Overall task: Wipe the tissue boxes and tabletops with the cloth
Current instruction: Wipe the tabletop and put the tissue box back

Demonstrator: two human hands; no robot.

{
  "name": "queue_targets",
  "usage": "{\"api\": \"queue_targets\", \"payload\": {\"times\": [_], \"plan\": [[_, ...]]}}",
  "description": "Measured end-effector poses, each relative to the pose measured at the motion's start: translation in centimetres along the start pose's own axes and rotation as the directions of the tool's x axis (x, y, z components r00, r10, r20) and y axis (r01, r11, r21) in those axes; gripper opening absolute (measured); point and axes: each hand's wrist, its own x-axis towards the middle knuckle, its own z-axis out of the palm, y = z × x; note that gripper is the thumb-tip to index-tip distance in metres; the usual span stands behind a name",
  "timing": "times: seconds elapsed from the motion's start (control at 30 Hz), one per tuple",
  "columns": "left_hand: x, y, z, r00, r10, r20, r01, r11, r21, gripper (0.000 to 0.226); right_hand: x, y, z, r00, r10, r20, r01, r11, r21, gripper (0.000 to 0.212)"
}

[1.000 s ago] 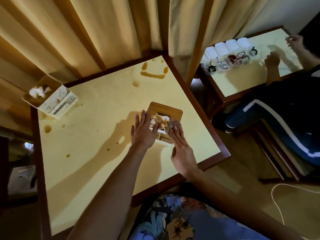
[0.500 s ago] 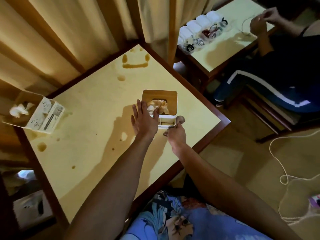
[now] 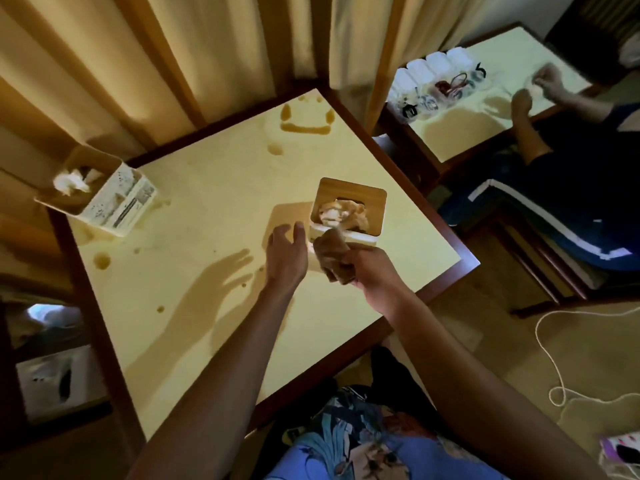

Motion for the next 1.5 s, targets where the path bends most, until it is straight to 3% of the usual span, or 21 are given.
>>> {"api": "queue_targets", "payload": {"times": [0.07, 0.1, 0.17, 0.23, 0.3, 0.4, 0.47, 0.5, 0.57, 0.63, 0.7, 0.8, 0.9, 1.0, 1.1, 1.2, 1.37, 1.5], "plan": [[-1.2, -1.8, -1.1, 0.998, -0.038, -0.045, 0.036, 0.999, -0.037, 0.044, 0.3, 0.1, 1.4, 0.992, -0.125, 0.007, 0.123, 0.964, -0.236, 0.025], [-1.5, -2.6, -1.2, 0.999, -0.042, 0.0, 0.042, 0.996, -0.08, 0.046, 0.7, 0.3, 2.2, 0.988, -0.157, 0.015, 0.152, 0.927, -0.343, 0.029], [-1.9, -3.1, -1.4, 0.972, -0.071, 0.224, 0.137, 0.946, -0.294, 0.054, 1.0, 0.5, 4.1, 0.975, -0.196, 0.1, 0.22, 0.844, -0.489, 0.024], [-1.6, -3.0, -1.4, 0.909, -0.108, 0.402, 0.338, 0.756, -0.561, 0.042, 1.0, 0.5, 5.8, 0.943, -0.193, 0.27, 0.32, 0.74, -0.591, 0.022], [-0.6, -3.3, -1.8, 0.898, -0.207, 0.389, 0.426, 0.628, -0.651, 0.037, 1.5, 0.4, 6.5, 0.919, -0.175, 0.353, 0.377, 0.652, -0.658, 0.032], [0.3, -3.4, -2.4, 0.952, -0.245, 0.183, 0.306, 0.796, -0.523, 0.048, 3.4, -1.3, 5.3, 0.888, -0.375, 0.267, 0.447, 0.567, -0.692, 0.035], [1.0, -3.5, -1.9, 0.972, -0.188, 0.139, 0.231, 0.862, -0.451, 0.049, 5.6, -2.9, 3.8, 0.81, -0.544, 0.22, 0.456, 0.349, -0.818, 0.05], [1.3, -3.3, -1.5, 0.978, -0.153, 0.14, 0.198, 0.889, -0.412, 0.052, 6.8, -3.7, 3.0, 0.803, -0.556, 0.217, 0.402, 0.236, -0.884, 0.065], [1.5, -2.4, -0.2, 0.978, -0.084, 0.193, 0.145, 0.932, -0.333, 0.059, 8.9, -4.8, 1.8, 0.885, -0.424, 0.192, 0.243, 0.069, -0.968, 0.1], [1.8, -1.7, 1.3, 0.961, -0.049, 0.272, 0.138, 0.938, -0.317, 0.067, 10.5, -5.4, 1.2, 0.955, -0.267, 0.131, 0.13, -0.023, -0.991, 0.118], [2.3, -0.8, 2.1, 0.934, -0.038, 0.355, 0.166, 0.926, -0.338, 0.077, 11.4, -5.6, 1.2, 0.966, -0.222, 0.131, 0.122, -0.056, -0.991, 0.118], [4.0, 0.6, 2.9, 0.896, 0.004, 0.445, 0.176, 0.915, -0.362, 0.087, 12.0, -5.9, 1.0, 0.949, -0.276, 0.149, 0.143, -0.044, -0.989, 0.103], [6.6, 1.9, 3.7, 0.883, 0.047, 0.467, 0.15, 0.914, -0.376, 0.083, 12.3, -6.6, 0.8, 0.951, -0.265, 0.16, 0.154, -0.044, -0.987, 0.111], [9.5, 2.1, 5.1, 0.881, 0.085, 0.466, 0.14, 0.893, -0.428, 0.076, 12.5, -7.2, 0.7, 0.947, -0.248, 0.204, 0.181, -0.116, -0.977, 0.12], [9.6, 2.4, 5.3, 0.888, 0.152, 0.434, 0.054, 0.902, -0.428, 0.064, 12.7, -7.5, 0.6, 0.943, -0.252, 0.219, 0.193, -0.126, -0.973, 0.105], [8.8, 0.6, 6.1, 0.89, 0.091, 0.447, 0.125, 0.893, -0.433, 0.088, 12.8, -7.8, 0.4, 0.945, -0.251, 0.207, 0.188, -0.097, -0.977, 0.093], [6.7, 1.1, 4.3, 0.913, 0.009, 0.408, 0.123, 0.947, -0.297, 0.094, 12.8, -7.9, 0.5, 0.944, -0.256, 0.208, 0.185, -0.109, -0.977, 0.098], [6.5, 2.6, 2.5, 0.958, 0.102, 0.268, -0.047, 0.977, -0.206, 0.055, 12.9, -7.7, 0.1, 0.939, -0.262, 0.222, 0.202, -0.101, -0.974, 0.1]]}}
